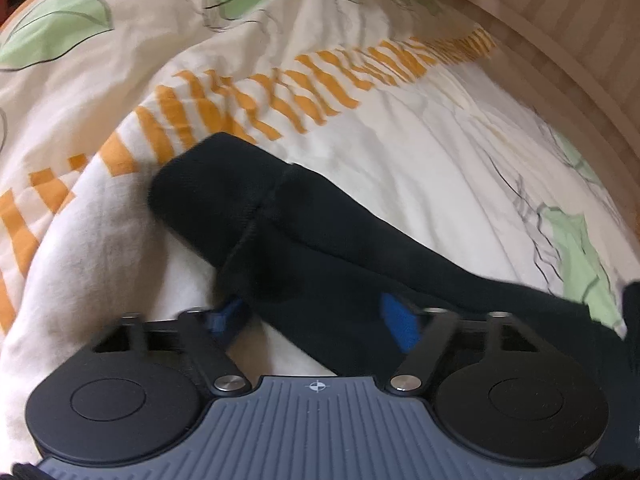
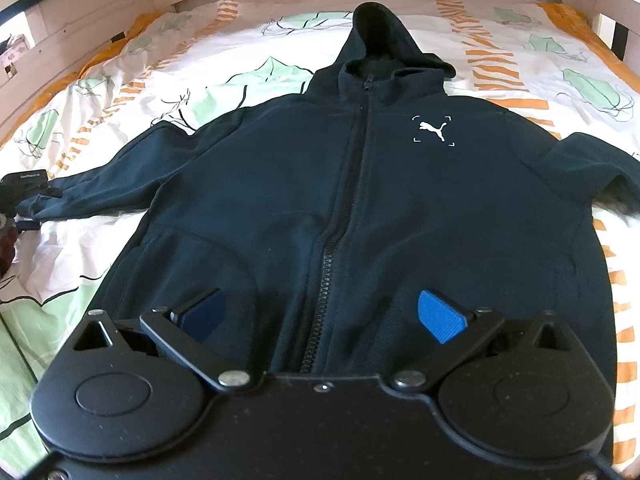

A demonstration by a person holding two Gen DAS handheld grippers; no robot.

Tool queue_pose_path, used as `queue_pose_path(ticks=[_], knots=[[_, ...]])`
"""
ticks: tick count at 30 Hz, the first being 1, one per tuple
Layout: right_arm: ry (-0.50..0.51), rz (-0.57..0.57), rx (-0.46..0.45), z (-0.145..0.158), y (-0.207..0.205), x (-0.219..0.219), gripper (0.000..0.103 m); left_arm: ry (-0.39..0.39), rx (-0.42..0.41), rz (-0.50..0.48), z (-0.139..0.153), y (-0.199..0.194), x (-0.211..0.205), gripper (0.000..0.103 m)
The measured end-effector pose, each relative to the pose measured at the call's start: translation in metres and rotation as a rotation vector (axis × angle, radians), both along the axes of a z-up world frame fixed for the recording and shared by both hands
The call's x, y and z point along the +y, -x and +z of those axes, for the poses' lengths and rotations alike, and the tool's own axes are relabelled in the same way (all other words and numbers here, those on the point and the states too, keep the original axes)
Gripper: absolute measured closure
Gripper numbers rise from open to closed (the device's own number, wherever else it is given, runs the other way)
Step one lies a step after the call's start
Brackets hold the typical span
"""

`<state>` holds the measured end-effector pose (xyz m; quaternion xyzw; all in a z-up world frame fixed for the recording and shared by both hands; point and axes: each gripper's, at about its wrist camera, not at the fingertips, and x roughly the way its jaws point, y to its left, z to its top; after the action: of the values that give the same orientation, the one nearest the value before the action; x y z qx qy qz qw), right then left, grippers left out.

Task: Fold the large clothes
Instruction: 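Grasp the cuff of the hoodie sleeve nearest the left gripper, then carry the sleeve across the hoodie body with the left gripper and release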

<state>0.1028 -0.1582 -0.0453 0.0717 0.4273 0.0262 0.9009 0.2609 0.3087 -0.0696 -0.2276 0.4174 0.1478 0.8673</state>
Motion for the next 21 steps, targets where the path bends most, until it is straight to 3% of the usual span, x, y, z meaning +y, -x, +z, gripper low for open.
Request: queue_pose_path(ticks=[2, 4, 12, 17, 21], knots=[[0.002, 0.002, 0.004, -0.001, 0.001, 0.000, 0.000, 0.023, -0.011, 0.005, 0.001, 0.000, 0.005, 0.056], [0.003, 0.001, 0.012, -0.003, 0.001, 0.000, 0.000, 0.041, -0.054, 0.005, 0.006, 0.003, 0.008, 0.092], [-0.018, -0.021, 0.031, -0.012, 0.007, -0.013, 0.000, -0.007, -0.207, -0.068, 0.069, 0.014, -0.024, 0.096], [-0.038, -0.031, 0.032, -0.017, 0.014, -0.022, 0.000, -0.062, -0.306, -0.232, 0.124, 0.015, -0.088, 0.096], [-0.058, -0.047, 0.033, -0.019, 0.022, -0.031, 0.000, -0.046, -0.365, -0.368, 0.152, 0.012, -0.153, 0.095]])
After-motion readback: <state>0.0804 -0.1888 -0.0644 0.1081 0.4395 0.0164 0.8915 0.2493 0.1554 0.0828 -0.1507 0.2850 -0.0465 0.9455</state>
